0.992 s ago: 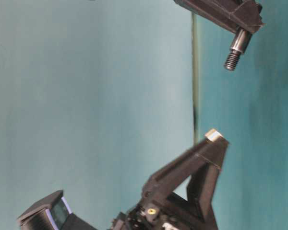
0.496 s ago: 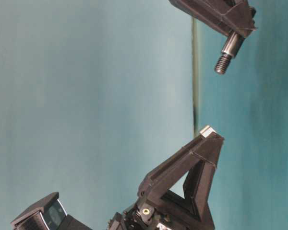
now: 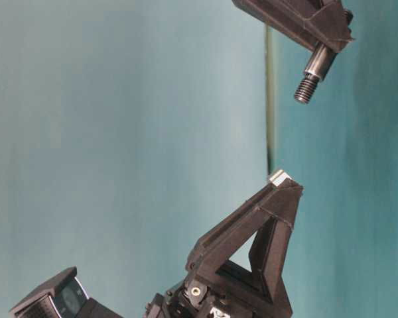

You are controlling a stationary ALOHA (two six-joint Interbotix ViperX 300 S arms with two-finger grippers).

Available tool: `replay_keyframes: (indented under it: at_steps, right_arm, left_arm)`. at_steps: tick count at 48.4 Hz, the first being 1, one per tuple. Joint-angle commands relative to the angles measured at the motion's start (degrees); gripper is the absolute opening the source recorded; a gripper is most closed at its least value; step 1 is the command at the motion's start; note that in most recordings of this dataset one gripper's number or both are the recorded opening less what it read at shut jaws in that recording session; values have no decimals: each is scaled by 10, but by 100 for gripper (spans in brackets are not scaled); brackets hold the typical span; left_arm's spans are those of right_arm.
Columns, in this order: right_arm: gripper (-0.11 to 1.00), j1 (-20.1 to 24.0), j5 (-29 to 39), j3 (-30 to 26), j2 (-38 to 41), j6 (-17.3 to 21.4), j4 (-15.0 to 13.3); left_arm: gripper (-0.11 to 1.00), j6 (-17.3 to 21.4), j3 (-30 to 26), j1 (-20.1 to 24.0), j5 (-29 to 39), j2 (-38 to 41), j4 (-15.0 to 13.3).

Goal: Insert the washer onto the shaft with both hands.
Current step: 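Lift both parts and rotate grippers to face each other, then push the washer onto the shaft's threaded end, bringing grippers together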

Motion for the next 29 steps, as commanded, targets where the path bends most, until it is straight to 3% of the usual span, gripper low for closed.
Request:
replay_keyframes:
  at_steps: [1,29]
  right_arm:
    - [0,2,-9,-6,-4,6,0]
    - [0,4,-40,-5,18,6,0]
  left_arm:
    - [37,-1,-14,-1,-7,-5,0]
    - [37,-3,-49,-4,-33,42,0]
